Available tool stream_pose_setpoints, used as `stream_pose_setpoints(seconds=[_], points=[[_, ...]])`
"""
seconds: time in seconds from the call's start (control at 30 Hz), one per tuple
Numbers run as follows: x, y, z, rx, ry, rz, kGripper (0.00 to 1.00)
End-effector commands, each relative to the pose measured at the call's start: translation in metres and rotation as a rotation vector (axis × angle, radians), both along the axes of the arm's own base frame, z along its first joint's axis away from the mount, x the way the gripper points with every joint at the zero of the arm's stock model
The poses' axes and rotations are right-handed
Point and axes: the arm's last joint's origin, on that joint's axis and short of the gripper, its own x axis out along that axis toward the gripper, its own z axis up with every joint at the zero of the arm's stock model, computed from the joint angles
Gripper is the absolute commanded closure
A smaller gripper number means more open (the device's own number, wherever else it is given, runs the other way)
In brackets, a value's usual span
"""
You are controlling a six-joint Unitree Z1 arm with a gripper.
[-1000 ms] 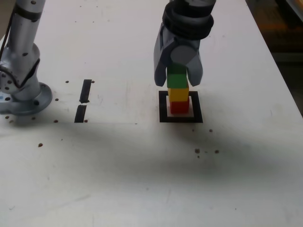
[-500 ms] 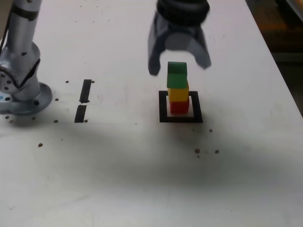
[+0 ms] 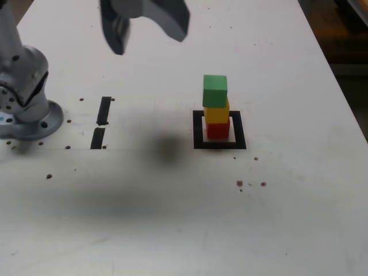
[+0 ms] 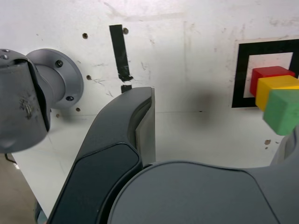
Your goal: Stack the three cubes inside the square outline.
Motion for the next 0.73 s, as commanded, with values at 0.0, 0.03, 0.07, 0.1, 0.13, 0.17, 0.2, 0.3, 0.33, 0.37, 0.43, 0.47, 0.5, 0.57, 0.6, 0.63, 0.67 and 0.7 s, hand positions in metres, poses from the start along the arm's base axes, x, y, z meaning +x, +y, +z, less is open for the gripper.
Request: stream_pose_setpoints(seconds=[0.0, 0.03, 0.07, 0.1, 0.13, 0.17, 0.2, 0.3, 0.33, 0.37, 0.43, 0.47, 0.5, 0.57, 0.6, 0.63, 0.67, 0.7], points=[[-0.05, 0.007, -0.024, 0.003, 0.057, 0.004, 0.0], [-0.058, 0.009, -0.032, -0.001, 0.056, 0.006, 0.0], [-0.066, 0.01, -0.039, -0.007, 0.054, 0.009, 0.0], [-0.073, 0.01, -0.046, -0.013, 0.05, 0.011, 0.0], [-0.079, 0.011, -0.053, -0.02, 0.047, 0.012, 0.0], [-0.084, 0.011, -0.06, -0.026, 0.046, 0.013, 0.0], [-0.088, 0.011, -0.068, -0.031, 0.046, 0.014, 0.0], [-0.092, 0.011, -0.091, -0.041, 0.063, 0.016, 0.0], [-0.093, 0.011, -0.099, -0.043, 0.072, 0.016, 0.0], [-0.093, 0.011, -0.105, -0.044, 0.081, 0.017, 0.0], [-0.094, 0.011, -0.115, -0.044, 0.095, 0.017, 0.0], [-0.095, 0.011, -0.119, -0.043, 0.101, 0.017, 0.0], [-0.096, 0.011, -0.121, -0.042, 0.107, 0.018, 0.0], [-0.1, 0.012, -0.126, -0.042, 0.116, 0.018, 0.0], [-0.104, 0.012, -0.129, -0.044, 0.121, 0.018, 0.0], [-0.107, 0.012, -0.132, -0.046, 0.123, 0.019, 0.0], [-0.109, 0.012, -0.135, -0.05, 0.124, 0.019, 0.0], [-0.112, 0.012, -0.137, -0.053, 0.123, 0.02, 0.0]])
